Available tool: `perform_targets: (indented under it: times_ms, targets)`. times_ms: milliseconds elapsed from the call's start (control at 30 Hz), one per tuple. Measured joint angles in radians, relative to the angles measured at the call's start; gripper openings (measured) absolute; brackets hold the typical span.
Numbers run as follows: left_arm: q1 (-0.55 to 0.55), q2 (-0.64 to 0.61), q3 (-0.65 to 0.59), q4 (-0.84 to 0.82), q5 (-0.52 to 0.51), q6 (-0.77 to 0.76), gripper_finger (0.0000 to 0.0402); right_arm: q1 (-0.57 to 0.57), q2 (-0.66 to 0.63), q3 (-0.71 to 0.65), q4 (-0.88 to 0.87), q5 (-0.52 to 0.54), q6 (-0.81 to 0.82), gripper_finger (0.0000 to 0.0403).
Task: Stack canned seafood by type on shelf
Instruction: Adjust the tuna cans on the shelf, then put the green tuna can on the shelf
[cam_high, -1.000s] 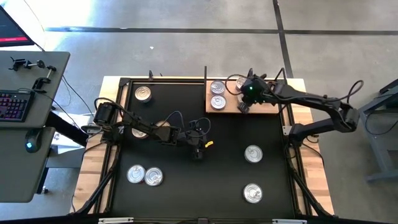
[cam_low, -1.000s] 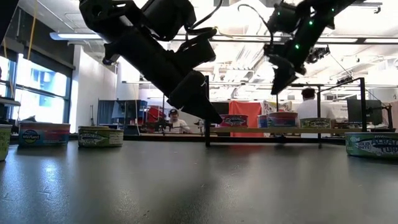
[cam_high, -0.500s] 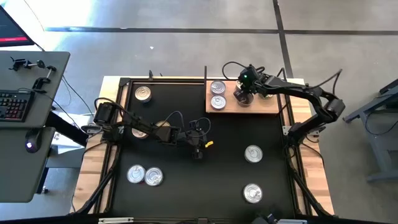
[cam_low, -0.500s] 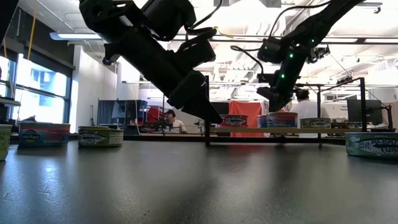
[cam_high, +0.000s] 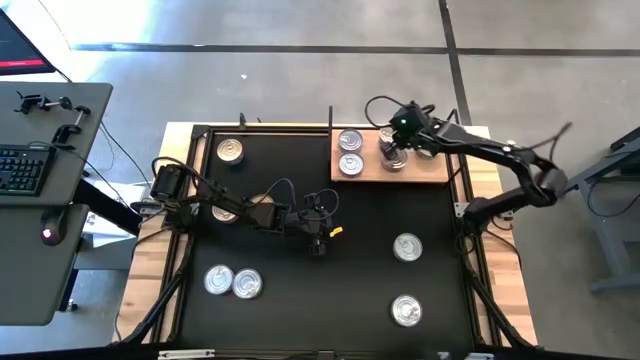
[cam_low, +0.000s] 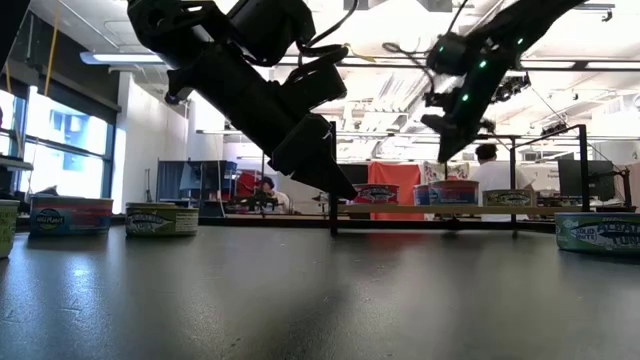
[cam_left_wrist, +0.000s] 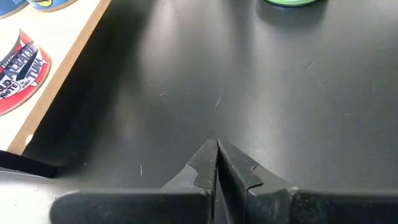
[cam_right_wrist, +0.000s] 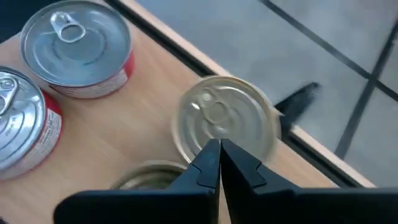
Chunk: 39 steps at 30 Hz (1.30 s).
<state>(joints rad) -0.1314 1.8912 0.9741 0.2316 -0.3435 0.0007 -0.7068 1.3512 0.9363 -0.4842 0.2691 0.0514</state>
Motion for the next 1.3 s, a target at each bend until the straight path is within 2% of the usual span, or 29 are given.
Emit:
perform_targets:
  times_ms: [133, 233, 300, 533, 767, 967, 1133, 1300]
  targets:
    - [0.000, 0.000, 0.000, 0.000, 0.000, 0.000, 0.0005, -0.004, -0.066, 0.000, -0.170, 0.101, 0.075, 0.0004]
    - [0.000, 0.000, 0.000, 0.002, 0.000, 0.001, 0.0005, -0.033, -0.063, -0.007, -0.321, 0.108, 0.159, 0.0004]
    - [0.000, 0.000, 0.000, 0.006, 0.000, 0.001, 0.0005, -0.052, -0.054, -0.033, -0.346, 0.110, 0.178, 0.0004]
    - [-0.006, 0.000, 0.000, 0.005, 0.000, 0.002, 0.0005, -0.108, -0.018, -0.110, -0.262, 0.124, 0.192, 0.0004]
    - [-0.008, 0.000, -0.001, 0.005, 0.000, 0.011, 0.0005, -0.144, 0.028, -0.113, -0.156, 0.139, 0.151, 0.0004]
    - [-0.008, 0.000, -0.001, 0.005, 0.000, 0.011, 0.0005, -0.154, 0.030, -0.100, -0.140, 0.162, 0.106, 0.0004]
    - [-0.009, 0.000, -0.001, -0.002, -0.006, 0.008, 0.0005, -0.111, -0.016, -0.050, -0.134, 0.186, 0.098, 0.0004]
    - [-0.028, -0.039, -0.001, -0.084, -0.093, 0.003, 0.0005, 0.044, -0.109, -0.058, -0.047, 0.146, 0.097, 0.0004]
